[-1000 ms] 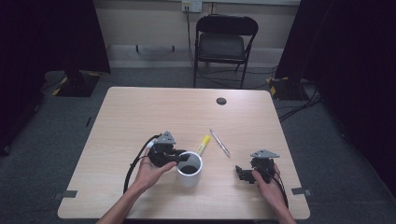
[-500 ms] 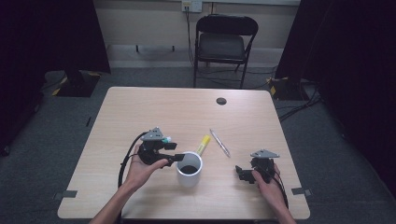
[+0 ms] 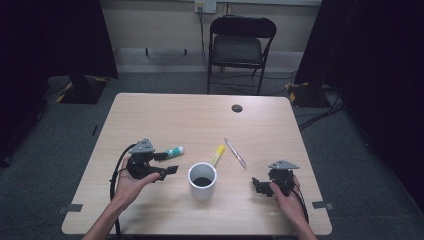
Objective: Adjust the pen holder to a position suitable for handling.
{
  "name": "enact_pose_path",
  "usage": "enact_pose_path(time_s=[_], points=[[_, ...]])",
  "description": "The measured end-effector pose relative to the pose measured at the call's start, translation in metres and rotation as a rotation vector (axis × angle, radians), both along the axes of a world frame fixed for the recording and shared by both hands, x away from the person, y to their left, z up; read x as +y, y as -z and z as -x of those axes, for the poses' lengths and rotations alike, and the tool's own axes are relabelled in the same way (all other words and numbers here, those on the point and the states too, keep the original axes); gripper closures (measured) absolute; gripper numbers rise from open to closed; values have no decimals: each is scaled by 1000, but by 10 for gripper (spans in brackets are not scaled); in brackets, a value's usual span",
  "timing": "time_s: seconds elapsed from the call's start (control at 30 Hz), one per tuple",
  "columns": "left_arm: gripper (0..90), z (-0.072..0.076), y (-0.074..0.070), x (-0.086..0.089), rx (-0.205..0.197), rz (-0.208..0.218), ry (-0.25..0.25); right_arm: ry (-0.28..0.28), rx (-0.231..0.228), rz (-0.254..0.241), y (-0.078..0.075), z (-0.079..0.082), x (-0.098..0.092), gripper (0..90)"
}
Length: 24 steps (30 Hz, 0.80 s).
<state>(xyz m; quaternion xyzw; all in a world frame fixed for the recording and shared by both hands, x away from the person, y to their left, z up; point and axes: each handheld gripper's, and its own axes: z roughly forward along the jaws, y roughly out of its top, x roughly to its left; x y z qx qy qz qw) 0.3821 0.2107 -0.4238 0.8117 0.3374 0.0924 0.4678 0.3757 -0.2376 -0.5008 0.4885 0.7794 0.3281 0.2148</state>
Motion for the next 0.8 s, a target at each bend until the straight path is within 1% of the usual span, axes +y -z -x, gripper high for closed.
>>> enact_pose_path(time_s=[0.03, 0.07, 0.1, 0.13, 0.23, 0.3, 0.33, 0.4, 0.43, 0.5, 0.53, 0.63, 0.67, 0.7, 0.8], points=[[283, 1, 1, 3, -2, -23, -10, 0, 0, 0, 0, 0, 0, 49], [274, 2, 1, 7, -5, -36, -11, 0, 0, 0, 0, 0, 0, 49], [273, 3, 2, 10, 1, -37, -18, 0, 0, 0, 0, 0, 0, 49], [270, 4, 3, 14, 1, -52, -27, 0, 0, 0, 0, 0, 0, 50], [255, 6, 9, 24, 14, -72, -50, 0, 0, 0, 0, 0, 0, 49], [250, 7, 17, 32, 35, -77, -66, 1, 0, 0, 0, 0, 0, 48], [246, 7, 20, 35, 38, -81, -74, 1, 1, 0, 0, 0, 0, 46], [245, 8, 24, 41, 50, -101, -81, 2, 1, 1, 0, 0, 0, 41], [243, 8, 25, 43, 56, -105, -92, 3, 1, 1, 0, 0, 0, 41], [232, 9, 29, 50, 70, -109, -96, 3, 2, 1, 0, 0, 0, 41], [230, 10, 31, 54, 83, -123, -105, 3, 1, 1, 0, 0, 0, 41], [216, 12, 40, 66, 98, -133, -131, 3, 1, 0, 0, 0, 0, 42], [193, 12, 43, 70, 110, -141, -137, 2, 2, 0, 0, 0, 0, 42], [193, 12, 45, 72, 115, -155, -143, 2, 2, 0, 0, 0, 0, 42], [187, 12, 51, 77, 118, -149, -169, -2, 1, 0, 0, -1, 0, 43]])
